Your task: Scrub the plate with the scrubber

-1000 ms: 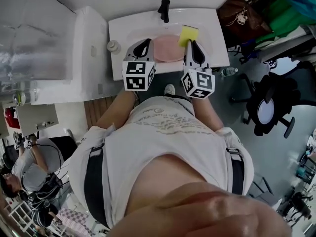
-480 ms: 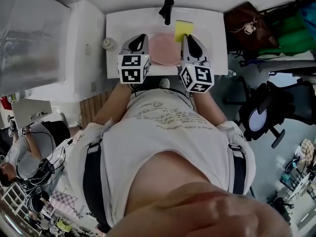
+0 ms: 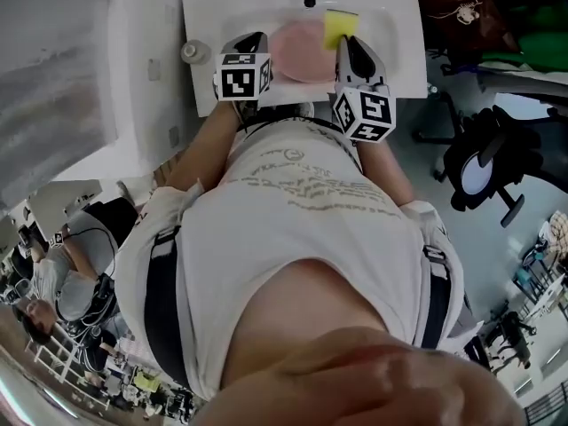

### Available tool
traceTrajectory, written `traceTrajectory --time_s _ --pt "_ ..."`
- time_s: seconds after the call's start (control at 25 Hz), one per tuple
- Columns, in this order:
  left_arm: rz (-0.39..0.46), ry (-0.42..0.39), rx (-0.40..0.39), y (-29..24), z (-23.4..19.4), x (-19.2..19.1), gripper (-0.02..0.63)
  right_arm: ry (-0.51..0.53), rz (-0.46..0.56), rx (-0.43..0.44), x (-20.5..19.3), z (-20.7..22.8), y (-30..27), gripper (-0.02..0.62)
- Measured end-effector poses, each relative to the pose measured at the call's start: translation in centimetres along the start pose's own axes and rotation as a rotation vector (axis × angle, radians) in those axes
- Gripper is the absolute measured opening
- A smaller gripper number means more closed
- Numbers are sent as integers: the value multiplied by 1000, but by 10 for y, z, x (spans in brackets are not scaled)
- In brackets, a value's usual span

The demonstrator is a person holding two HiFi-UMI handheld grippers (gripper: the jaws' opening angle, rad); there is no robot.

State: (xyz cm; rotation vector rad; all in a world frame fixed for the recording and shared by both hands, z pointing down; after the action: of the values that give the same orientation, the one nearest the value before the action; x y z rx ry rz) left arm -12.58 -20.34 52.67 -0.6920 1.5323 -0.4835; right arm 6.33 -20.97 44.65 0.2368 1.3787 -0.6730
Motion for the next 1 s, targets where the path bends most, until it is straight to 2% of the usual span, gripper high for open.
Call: traceTrajectory --time_s 0.16,0.4,0.52,0.64,0.68,0.72,0.76,0.88,1.0 --pt "-148 115 -58 -27 -11 -32 26 -20 -28 -55 -12 8 6 41" --pt "-317 140 -108 -59 -16 -69 26 -118 -86 -128 -35 27 11 42" --pt "-397 193 -146 -73 -17 -84 26 -137 -100 -148 -42 31 9 41" --pt "-445 200 -139 -89 -21 -93 29 -139 -108 -159 -45 33 9 42" --pt "-461 207 -140 -94 -22 -95 47 -138 -109 -163 -45 34 9 42" --pt "-479 223 -145 -99 -21 -98 136 -138 -110 -167 -46 34 10 43" --pt "-496 247 -152 -104 -21 -100 186 -139 -113 -173 -47 35 11 43" --pt "-534 308 -155 -115 -20 -107 186 -140 -117 -197 -47 40 14 43" --pt "-595 309 -163 -126 -18 -117 186 -140 -108 -230 -43 47 18 41"
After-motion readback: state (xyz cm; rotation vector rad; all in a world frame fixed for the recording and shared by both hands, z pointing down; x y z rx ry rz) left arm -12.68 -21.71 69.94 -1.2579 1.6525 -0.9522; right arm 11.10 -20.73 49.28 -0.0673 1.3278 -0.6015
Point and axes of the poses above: the fingertips, and each gripper's own axes: y backward along the fingers, z to its right, x out of its top, the point moved 2 cm from there along y, backward along the fingers, and after that the axes turned 6 degrees about x, right-handed, at the moved point
